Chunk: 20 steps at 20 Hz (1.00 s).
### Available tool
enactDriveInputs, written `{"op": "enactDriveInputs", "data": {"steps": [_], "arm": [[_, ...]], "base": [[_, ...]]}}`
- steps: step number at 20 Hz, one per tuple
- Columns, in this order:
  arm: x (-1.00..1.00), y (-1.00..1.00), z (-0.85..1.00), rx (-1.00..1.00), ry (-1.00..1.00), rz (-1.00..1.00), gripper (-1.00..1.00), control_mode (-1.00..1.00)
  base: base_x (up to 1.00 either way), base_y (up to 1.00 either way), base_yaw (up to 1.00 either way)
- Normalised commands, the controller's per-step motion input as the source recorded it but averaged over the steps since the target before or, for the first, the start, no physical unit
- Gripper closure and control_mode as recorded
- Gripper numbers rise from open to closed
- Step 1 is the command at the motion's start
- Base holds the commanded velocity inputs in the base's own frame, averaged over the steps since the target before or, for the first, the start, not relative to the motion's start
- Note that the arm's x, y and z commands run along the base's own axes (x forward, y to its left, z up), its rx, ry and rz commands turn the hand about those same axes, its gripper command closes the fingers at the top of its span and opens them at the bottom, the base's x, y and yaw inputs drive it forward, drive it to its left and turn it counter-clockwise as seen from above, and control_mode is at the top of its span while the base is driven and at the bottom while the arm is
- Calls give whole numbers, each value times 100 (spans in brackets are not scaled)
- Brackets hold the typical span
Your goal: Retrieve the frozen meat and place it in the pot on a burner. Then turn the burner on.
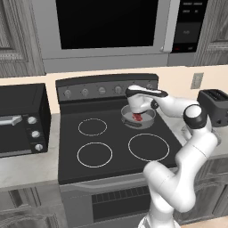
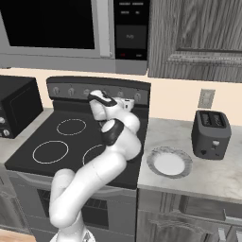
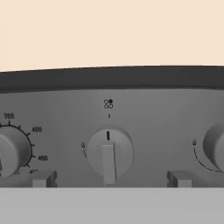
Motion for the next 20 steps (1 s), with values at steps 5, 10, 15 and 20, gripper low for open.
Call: {"op": "enactDriveInputs", "data": {"steps": [5,10,15,20], "arm": [[10,0,-2,-1,0,0,-100,-100],[21,0,-1,-7,0,0,-100,-100],[8,0,-4,-8,0,0,-100,-100],[0,0,0,0,0,0,-100,-100]], "base": [[0,0,0],[0,0,0],[0,0,0],[0,0,0]]}}
